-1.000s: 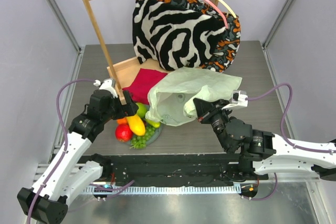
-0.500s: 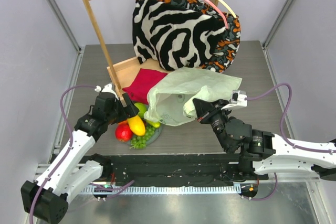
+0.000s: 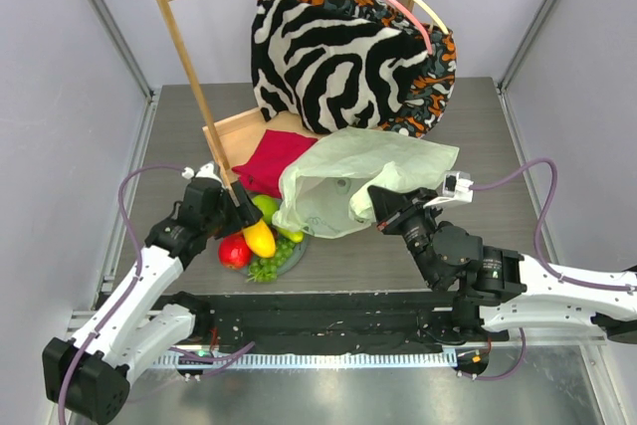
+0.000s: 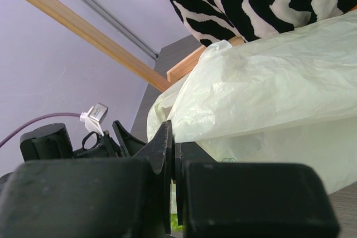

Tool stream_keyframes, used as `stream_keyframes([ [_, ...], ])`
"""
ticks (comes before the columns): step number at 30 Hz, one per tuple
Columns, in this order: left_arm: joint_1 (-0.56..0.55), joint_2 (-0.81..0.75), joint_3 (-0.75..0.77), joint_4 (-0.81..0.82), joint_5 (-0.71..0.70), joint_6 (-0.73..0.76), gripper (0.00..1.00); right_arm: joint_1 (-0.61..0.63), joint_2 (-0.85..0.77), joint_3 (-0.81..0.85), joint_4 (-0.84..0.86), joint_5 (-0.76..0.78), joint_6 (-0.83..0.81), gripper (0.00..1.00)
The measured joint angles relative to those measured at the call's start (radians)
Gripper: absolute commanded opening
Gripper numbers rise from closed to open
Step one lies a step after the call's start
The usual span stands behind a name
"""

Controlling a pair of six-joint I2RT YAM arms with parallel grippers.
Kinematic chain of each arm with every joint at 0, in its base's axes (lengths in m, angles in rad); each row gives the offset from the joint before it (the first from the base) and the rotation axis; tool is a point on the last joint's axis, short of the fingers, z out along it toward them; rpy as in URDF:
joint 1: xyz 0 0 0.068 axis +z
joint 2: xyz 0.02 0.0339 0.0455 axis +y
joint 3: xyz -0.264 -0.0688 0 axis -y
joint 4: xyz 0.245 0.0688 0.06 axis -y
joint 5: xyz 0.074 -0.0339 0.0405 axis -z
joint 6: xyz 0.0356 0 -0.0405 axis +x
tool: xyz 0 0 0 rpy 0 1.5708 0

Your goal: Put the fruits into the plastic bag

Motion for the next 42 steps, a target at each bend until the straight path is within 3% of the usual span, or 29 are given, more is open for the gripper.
stream_keyframes([
  [15, 0.000, 0.010, -0.035, 0.010, 0.023, -0.005, 0.65, 0.000, -0.021, -0.006, 0.000, 0.001, 0.005, 0.01],
  [33, 0.000, -0.016, -0.041, 0.029, 0.059, -0.036, 0.29, 0.000, -0.021, -0.016, 0.000, 0.001, 0.008, 0.01],
  [42, 0.000, -0.085, -0.028, 0.023, 0.059, -0.044, 0.21, 0.000, -0.021, -0.016, 0.000, 0.001, 0.008, 0.01],
])
